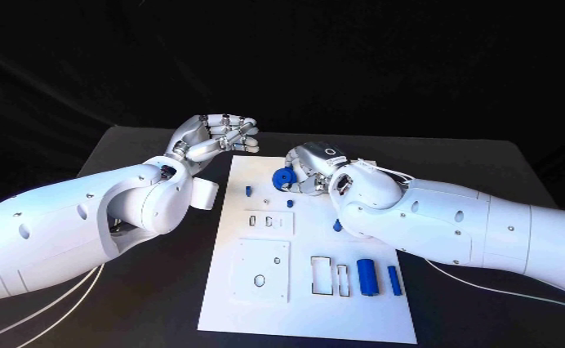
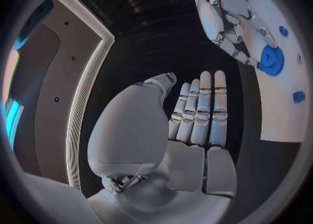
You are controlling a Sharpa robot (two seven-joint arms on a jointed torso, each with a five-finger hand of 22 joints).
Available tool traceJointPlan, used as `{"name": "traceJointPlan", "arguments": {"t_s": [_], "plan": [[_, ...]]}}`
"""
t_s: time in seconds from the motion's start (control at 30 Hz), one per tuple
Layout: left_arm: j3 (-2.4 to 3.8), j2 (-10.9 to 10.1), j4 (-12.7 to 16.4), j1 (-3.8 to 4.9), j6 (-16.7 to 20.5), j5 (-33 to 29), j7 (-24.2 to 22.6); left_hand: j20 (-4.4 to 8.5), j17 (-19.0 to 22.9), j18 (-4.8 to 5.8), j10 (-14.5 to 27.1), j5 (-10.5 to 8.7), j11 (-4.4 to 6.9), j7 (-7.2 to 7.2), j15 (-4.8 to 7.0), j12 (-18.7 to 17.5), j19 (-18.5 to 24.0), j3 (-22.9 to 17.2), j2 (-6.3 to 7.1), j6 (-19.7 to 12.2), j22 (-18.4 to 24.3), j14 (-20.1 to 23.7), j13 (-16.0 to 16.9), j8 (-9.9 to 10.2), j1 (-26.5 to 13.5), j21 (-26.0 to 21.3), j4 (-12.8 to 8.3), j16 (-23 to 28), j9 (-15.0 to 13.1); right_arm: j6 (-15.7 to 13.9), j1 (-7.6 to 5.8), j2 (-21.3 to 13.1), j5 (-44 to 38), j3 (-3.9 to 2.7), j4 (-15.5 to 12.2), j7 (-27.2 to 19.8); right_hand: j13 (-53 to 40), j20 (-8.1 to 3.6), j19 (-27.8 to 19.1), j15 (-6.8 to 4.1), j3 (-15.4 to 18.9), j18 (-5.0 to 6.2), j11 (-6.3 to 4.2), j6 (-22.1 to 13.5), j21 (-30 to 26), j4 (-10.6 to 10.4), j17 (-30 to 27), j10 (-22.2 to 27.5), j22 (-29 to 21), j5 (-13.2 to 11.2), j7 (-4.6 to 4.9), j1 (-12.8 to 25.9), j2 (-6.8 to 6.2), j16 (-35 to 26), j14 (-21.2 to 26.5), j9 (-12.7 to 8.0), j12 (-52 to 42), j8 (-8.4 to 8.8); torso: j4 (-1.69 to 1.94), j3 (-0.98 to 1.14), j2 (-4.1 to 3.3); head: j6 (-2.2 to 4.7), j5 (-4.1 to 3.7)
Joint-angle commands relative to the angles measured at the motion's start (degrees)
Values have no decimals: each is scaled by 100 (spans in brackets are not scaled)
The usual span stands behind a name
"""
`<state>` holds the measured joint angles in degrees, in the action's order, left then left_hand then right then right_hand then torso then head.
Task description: Assemble the parts on the task board
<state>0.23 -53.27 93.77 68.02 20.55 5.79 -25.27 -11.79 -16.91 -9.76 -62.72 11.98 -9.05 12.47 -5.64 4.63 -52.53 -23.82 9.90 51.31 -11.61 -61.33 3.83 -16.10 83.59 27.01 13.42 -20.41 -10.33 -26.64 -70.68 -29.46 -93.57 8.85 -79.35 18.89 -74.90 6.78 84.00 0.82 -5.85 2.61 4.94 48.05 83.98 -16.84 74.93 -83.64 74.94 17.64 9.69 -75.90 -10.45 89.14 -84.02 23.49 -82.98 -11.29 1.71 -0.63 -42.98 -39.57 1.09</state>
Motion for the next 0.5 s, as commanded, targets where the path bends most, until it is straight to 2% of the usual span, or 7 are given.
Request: {"name": "traceJointPlan", "arguments": {"t_s": [0.03,0.07,0.1,0.23,0.37,0.5], "plan": [[4,6,9,6,-97,-12,-26,9,-5,-58,-32,-30,2,6,-18,-20,31,-33,30,17,-4,8,-1,17,-42,12,7,4,-5,224,2,-3,148,1,-13,-105,-714,23,87,0,30,-58,-10,97,-2,5,1243,-45,821,34,-10,74,43,31,-542,20,-20,-37,0,4,-4,-3,-1],[4,6,8,6,-98,-12,-24,9,-5,-58,-32,-30,2,6,-18,-20,31,-33,30,17,-4,8,-1,17,-42,12,7,4,-5,253,2,-4,177,1,-14,-116,-718,19,90,-4,24,-59,-14,115,1,3,1246,-49,826,33,-16,101,63,31,-543,24,-24,-41,1,4,-4,-6,-1],[4,6,8,6,-98,-12,-23,9,-9,-58,-34,-30,1,8,-19,-25,33,-37,30,16,-5,9,-1,18,-48,15,6,5,-5,277,2,-5,195,1,-14,-124,-733,10,94,-14,1,-60,-25,159,4,2,1258,-61,832,28,-28,208,149,34,-546,33,-36,-49,1,3,-4,-6,-1],[4,5,8,6,-98,-12,-16,9,-9,-58,-34,-30,1,8,-19,-25,33,-37,30,16,-5,9,-1,18,-48,15,6,5,-5,393,2,-4,295,1,0,-150,-751,-6,101,-29,-40,-63,-41,204,9,1,1258,-75,843,24,-45,372,247,34,-546,42,-50,-40,1,3,-4,-10,2],[4,12,6,6,-87,-12,-7,9,-11,-58,-35,-30,1,8,-19,-28,35,-41,28,16,-5,9,-1,18,-50,16,6,6,-6,561,-7,15,499,2,64,-173,-736,-13,93,-31,-86,-60,-39,171,-3,3,1249,-63,836,23,-38,547,338,32,-544,33,-33,15,5,-3,-3,-10,-4],[4,14,8,6,-84,-12,-3,9,-11,-58,-35,-30,1,8,-19,-28,35,-41,28,16,-5,9,-1,18,-50,16,6,6,-6,718,-16,25,595,2,109,-186,-737,-6,82,-18,-116,-56,-21,96,-18,5,1249,-61,824,23,-15,627,375,32,-544,13,-32,85,12,-2,-4,-16,-2]]}}
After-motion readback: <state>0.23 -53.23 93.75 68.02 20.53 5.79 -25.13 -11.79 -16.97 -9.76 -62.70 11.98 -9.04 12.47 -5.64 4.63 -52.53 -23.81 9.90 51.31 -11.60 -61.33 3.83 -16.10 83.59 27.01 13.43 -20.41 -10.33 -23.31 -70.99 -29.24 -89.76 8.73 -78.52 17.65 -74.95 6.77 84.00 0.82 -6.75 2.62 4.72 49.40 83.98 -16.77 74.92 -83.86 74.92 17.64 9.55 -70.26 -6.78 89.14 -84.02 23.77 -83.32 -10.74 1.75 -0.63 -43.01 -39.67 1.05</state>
